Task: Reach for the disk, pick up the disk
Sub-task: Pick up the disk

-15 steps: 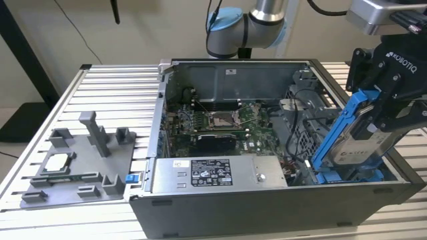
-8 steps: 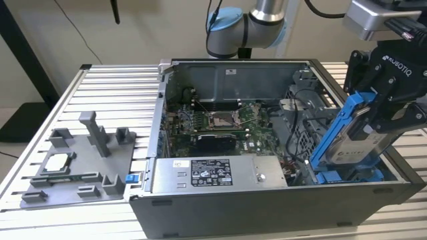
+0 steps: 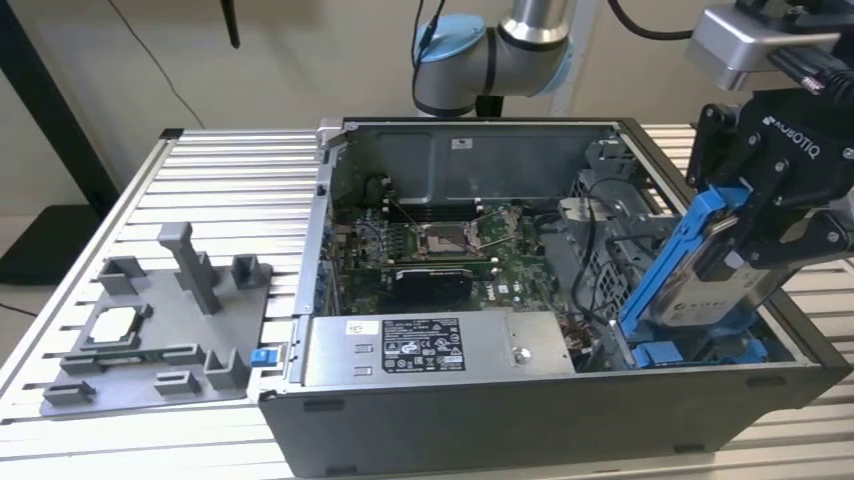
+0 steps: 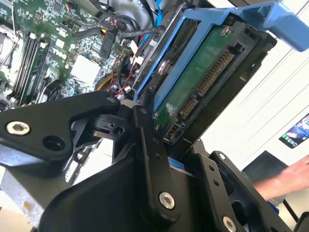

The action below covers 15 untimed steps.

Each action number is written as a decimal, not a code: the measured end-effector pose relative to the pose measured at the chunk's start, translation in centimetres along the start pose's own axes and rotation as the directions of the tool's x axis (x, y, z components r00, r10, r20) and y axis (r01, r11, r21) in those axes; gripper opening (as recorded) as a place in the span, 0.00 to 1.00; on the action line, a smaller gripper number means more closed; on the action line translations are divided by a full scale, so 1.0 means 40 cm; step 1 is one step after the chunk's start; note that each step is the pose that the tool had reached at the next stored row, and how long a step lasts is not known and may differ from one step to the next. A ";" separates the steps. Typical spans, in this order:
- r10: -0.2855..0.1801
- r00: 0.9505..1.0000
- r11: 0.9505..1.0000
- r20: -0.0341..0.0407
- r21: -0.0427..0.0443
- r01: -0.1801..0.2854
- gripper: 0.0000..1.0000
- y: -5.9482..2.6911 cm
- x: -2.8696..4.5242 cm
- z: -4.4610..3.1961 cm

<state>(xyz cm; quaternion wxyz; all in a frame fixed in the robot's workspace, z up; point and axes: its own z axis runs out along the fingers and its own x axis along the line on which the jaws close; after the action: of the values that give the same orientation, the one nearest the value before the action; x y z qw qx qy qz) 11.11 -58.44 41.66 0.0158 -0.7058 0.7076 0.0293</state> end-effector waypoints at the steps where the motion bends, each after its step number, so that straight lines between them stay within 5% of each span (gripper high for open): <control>1: -0.001 1.000 1.000 0.001 0.000 0.001 0.00 0.000 0.000 0.002; 15: -0.016 1.000 1.000 0.012 -0.001 0.016 0.00 -0.006 0.001 0.036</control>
<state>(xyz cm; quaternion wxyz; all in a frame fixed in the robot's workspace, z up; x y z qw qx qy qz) 11.32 -58.41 40.24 0.0201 -0.7113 0.7018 0.0339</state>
